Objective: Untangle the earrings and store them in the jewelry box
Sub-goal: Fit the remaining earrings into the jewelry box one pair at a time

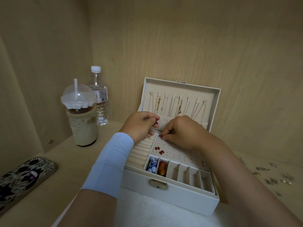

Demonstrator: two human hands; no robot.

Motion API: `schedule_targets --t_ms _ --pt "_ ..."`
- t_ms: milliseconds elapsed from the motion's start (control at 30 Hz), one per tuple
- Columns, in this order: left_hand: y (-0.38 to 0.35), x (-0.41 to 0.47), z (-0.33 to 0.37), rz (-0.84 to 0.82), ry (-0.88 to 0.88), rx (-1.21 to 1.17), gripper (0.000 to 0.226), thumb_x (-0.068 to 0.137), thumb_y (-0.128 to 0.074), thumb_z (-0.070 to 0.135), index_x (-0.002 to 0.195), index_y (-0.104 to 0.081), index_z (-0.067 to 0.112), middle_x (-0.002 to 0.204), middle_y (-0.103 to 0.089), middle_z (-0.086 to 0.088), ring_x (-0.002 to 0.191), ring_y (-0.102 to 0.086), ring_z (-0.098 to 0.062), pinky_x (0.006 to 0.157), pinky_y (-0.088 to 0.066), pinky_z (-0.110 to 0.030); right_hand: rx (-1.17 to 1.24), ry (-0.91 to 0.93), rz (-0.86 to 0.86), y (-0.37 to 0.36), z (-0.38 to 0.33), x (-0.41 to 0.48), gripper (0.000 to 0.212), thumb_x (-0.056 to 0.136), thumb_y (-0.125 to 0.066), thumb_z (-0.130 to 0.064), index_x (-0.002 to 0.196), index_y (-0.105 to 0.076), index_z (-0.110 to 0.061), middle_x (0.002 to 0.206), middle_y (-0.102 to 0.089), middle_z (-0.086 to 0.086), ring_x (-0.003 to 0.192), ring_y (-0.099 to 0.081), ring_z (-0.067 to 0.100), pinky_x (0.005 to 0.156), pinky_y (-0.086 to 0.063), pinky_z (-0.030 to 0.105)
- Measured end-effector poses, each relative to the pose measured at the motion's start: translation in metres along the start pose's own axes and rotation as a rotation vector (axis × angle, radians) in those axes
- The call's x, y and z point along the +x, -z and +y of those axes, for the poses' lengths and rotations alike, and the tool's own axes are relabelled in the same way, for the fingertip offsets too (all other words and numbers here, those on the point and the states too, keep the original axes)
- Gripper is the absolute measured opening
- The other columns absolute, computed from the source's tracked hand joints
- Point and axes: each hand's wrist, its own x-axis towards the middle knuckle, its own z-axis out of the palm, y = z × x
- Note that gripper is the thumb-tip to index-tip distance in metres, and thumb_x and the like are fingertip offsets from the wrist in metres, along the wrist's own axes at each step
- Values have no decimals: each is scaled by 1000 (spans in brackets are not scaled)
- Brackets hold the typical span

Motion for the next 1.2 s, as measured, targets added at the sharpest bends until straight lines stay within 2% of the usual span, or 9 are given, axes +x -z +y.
schedule_targets --t_ms 133,267,367,467,567,733,900,1033,1200 --pt "0 -1 2 10 -3 -33 15 98 -54 11 98 -68 17 89 -75 -1 61 -63 -13 51 -47 -21 -15 14 -62 2 -1 0 15 93 -66 -29 101 -78 -35 96 -74 -19 88 -64 0 85 -55 30" --pt "1 -2 4 -9 3 -95 10 96 -59 12 100 -68 15 90 -77 0 69 -69 -18 58 -51 -27 201 -79 7 9 10 -1 18 92 -67 -20 104 -73 -33 100 -71 -15 93 -65 1 89 -53 27" --pt "-2 -4 6 -5 5 -175 9 93 -64 12 97 -71 16 87 -75 -3 67 -69 -12 59 -53 -25 426 -77 188 20 14 -4 22 90 -71 -12 101 -71 -31 94 -72 -6 78 -66 1 74 -52 20" --pt "-5 -6 10 6 25 -276 8 91 -68 12 96 -73 14 77 -71 -1 59 -64 -8 53 -51 -20 622 12 232 27 5 -10 31 80 -82 -6 102 -71 -26 92 -73 -3 62 -60 1 63 -50 16" --pt "-8 -7 13 10 76 -365 13 89 -70 15 101 -72 11 80 -75 -1 60 -63 -10 50 -49 -20 596 54 264 26 0 -11 29 75 -86 -8 95 -74 -25 90 -74 -4 54 -54 -2 59 -49 16" --pt "-9 -10 14 -15 95 -354 14 92 -67 20 102 -73 13 93 -77 -2 60 -62 -10 48 -47 -19 603 28 368 23 3 -12 15 77 -85 -14 88 -80 -24 83 -77 -9 54 -58 -2 60 -48 14" --pt "-10 -10 13 -53 97 -350 16 95 -63 19 109 -70 17 89 -75 0 62 -60 -10 50 -46 -20 666 40 360 23 4 -15 9 80 -83 -12 88 -81 -16 80 -77 -7 52 -59 0 59 -49 15" --pt "-11 -10 12 -33 83 -311 16 92 -67 17 106 -73 18 92 -76 -1 65 -61 -9 51 -47 -20 660 33 350 22 7 -14 13 81 -82 -11 92 -81 -18 83 -77 -7 61 -62 -5 64 -48 13" --pt "-13 -9 10 10 73 -232 11 86 -74 19 97 -76 16 91 -76 -6 68 -61 -12 51 -47 -22 545 -9 320 22 5 -14 19 75 -87 -21 92 -81 -25 81 -76 -8 59 -63 -6 63 -49 12"
